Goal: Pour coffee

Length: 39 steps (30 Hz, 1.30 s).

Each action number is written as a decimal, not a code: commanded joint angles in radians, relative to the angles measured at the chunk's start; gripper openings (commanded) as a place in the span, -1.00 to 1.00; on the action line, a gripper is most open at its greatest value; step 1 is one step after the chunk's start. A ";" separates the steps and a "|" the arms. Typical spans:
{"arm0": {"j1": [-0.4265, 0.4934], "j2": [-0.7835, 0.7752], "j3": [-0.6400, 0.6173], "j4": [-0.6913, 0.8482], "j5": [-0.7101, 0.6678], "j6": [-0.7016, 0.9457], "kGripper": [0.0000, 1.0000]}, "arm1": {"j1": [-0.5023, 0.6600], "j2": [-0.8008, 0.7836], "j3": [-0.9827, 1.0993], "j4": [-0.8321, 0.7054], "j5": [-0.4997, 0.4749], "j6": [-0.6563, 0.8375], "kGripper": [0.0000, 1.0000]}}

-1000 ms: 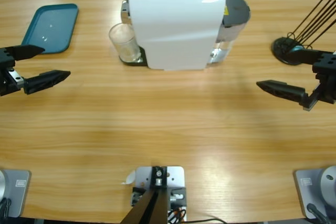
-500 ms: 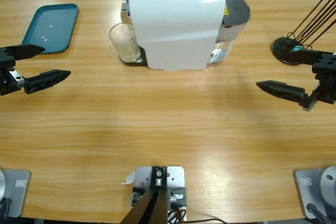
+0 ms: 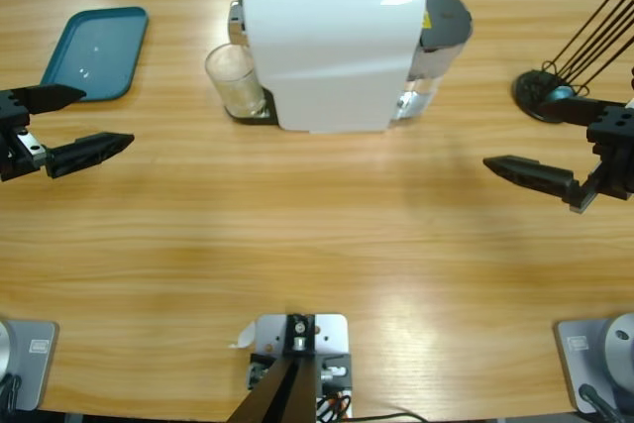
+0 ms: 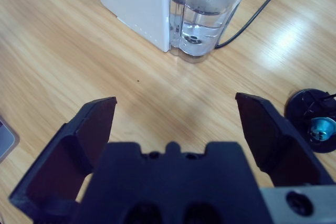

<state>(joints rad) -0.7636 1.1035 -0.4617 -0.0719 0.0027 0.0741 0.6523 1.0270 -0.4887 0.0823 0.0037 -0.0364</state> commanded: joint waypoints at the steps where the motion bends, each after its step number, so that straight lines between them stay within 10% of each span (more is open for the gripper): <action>1: -0.011 0.020 0.040 -0.011 -0.019 0.006 0.87 | 0.008 -0.009 0.032 -0.015 0.004 -0.002 1.00; 39: -0.011 0.025 0.041 -0.016 -0.035 0.006 0.87 | 0.008 -0.008 0.033 -0.015 0.010 -0.002 1.00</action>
<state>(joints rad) -0.7636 1.1035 -0.4558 -0.0757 -0.0141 0.0741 0.6523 1.0270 -0.4886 0.0762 0.0037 -0.0364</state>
